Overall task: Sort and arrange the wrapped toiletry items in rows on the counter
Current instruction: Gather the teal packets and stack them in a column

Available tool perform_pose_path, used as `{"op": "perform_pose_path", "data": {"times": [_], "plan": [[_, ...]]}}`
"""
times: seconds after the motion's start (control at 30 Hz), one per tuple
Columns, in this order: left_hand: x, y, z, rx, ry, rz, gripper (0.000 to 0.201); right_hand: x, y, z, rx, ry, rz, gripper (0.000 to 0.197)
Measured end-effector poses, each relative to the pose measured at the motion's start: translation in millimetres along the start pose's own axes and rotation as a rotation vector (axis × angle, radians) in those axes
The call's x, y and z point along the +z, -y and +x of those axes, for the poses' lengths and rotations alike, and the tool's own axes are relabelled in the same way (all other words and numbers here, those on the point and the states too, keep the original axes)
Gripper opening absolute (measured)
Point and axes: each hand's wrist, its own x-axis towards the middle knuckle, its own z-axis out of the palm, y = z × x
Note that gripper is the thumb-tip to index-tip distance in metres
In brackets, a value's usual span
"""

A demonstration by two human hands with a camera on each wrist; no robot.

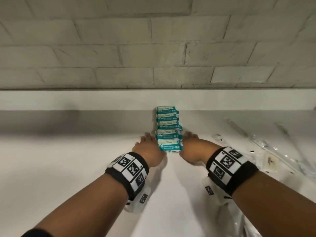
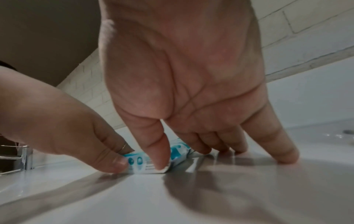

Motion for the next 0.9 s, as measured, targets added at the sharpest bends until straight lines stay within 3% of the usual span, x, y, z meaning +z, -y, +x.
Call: {"op": "perform_pose_path", "data": {"times": [0.3,0.43,0.63,0.77,0.9], "plan": [[-3.2,-1.7,-0.7,-0.002,-0.057,-0.111,0.063,2.4,1.4,4.1,0.034,-0.017,0.021,0.068],[-5.9,0.3,1.1,0.02,-0.067,-0.181,0.062,-4.7,-1.8,-3.8,0.014,-0.057,0.172,0.057],[-2.5,-0.3,2.4,0.053,-0.083,-0.184,0.061,-10.1,-2.5,-13.5,-0.037,-0.098,0.21,0.051],[-2.9,4.7,3.5,0.054,-0.049,-0.18,0.084,-28.3,-9.9,-26.9,0.032,-0.026,0.252,0.05],[-12.0,6.1,8.4,0.073,0.023,-0.199,0.107,-44.7,-16.7,-29.6,0.044,-0.055,0.312,0.052]]}}
